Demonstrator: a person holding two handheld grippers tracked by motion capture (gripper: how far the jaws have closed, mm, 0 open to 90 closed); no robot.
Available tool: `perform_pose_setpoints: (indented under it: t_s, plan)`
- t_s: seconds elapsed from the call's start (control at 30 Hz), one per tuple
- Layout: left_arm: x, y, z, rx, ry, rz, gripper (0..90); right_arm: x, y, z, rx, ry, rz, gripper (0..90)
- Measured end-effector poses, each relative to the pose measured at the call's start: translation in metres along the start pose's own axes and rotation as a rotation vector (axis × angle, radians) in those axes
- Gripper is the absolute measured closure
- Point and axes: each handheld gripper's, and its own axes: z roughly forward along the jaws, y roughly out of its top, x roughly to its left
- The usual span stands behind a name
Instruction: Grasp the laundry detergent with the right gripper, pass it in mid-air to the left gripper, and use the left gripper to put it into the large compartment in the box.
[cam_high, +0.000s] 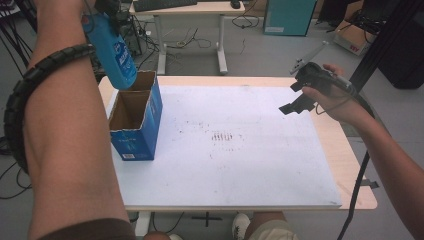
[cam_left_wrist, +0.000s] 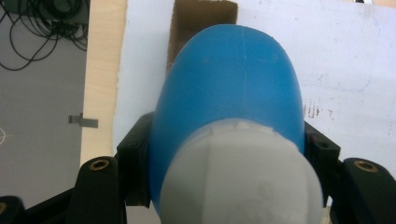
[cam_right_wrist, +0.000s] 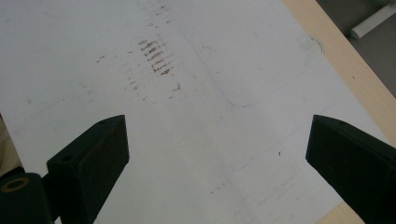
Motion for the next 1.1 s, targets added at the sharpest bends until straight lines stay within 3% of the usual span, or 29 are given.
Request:
perform_pose_setpoints:
  t_s: [0.97,1.03,1.1]
  plan:
    - [0.011,0.000,0.016,0.009,0.009,-0.024,36.7,-0.003,-0.005,0.002,0.009,-0.007,-0.001,6.1]
    - [0.010,0.000,0.017,0.011,0.011,-0.024,36.7,-0.005,-0.004,0.002,0.016,-0.008,-0.034,6.2]
    - [0.010,-0.001,0.018,0.009,0.011,-0.026,36.7,-0.005,-0.005,0.003,0.006,-0.011,-0.030,6.2]
